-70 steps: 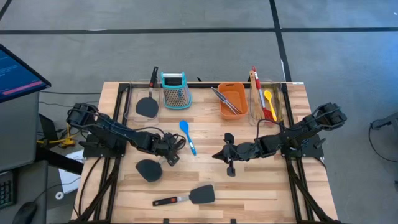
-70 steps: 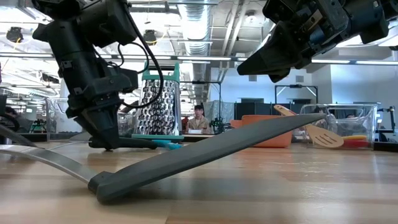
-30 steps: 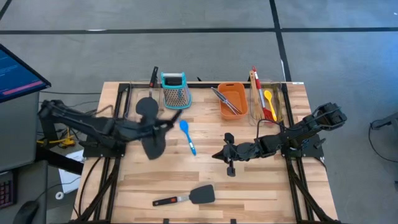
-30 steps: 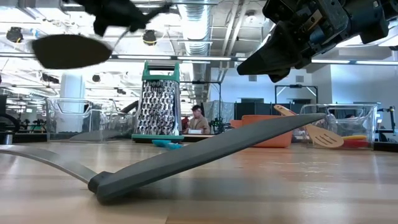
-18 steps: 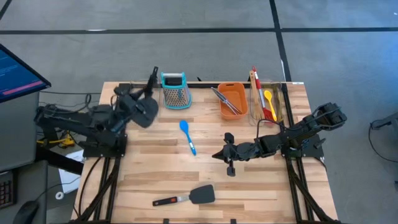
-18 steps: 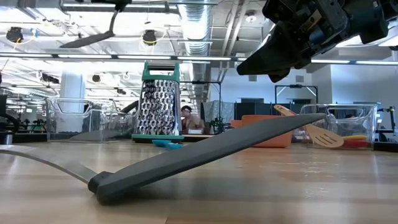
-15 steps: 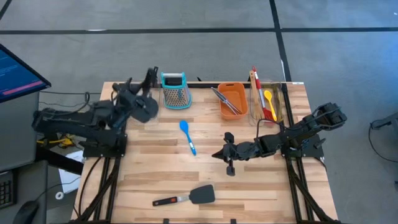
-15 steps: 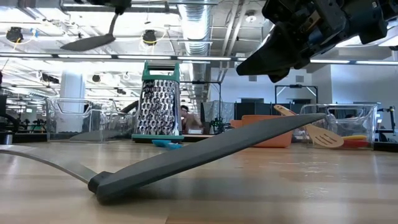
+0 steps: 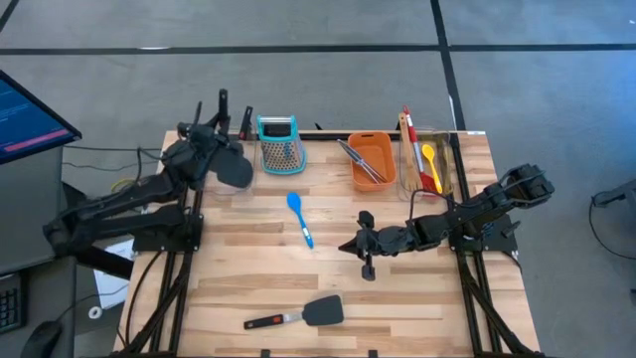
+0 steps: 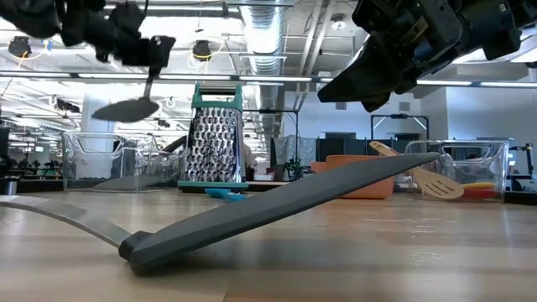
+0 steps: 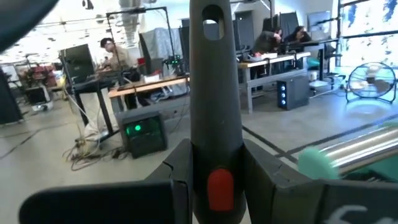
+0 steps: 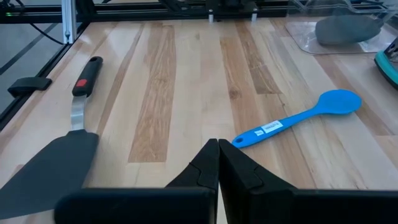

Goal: Pick & Place Kitchen Items
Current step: Put the top black spatula into the left transparent bin

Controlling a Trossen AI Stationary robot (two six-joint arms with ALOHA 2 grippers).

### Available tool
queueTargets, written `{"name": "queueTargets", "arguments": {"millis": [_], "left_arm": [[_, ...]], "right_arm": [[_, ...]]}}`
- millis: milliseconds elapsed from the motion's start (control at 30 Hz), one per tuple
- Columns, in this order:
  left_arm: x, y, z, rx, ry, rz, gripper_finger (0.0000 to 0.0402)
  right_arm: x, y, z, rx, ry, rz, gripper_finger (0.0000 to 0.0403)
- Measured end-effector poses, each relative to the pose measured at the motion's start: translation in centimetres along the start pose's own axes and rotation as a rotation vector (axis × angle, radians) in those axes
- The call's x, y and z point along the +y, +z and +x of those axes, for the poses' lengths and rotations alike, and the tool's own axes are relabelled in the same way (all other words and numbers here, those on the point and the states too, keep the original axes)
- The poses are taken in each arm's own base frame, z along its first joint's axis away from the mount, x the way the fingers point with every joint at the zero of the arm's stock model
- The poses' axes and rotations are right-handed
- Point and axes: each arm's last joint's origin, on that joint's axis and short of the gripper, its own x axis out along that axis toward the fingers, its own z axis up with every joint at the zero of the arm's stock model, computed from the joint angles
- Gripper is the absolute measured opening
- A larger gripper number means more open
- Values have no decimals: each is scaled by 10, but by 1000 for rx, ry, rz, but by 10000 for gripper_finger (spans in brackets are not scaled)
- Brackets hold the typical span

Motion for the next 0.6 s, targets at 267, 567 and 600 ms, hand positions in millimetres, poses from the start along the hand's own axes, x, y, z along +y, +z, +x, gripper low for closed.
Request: {"name": "queueTargets", "arguments": {"millis": [267,567,600], "left_arm": [[17,-52,18,35,29,-67,62],[12,-94,39,197,-5,-84,62],[11,-98,40,217,-6,-76,62]], "right_arm": [[-1,0,0,-1,-3,1,0],[-5,1,1,-1,-18,7,0],[-5,1,1,-1,-19,7,0]]}}
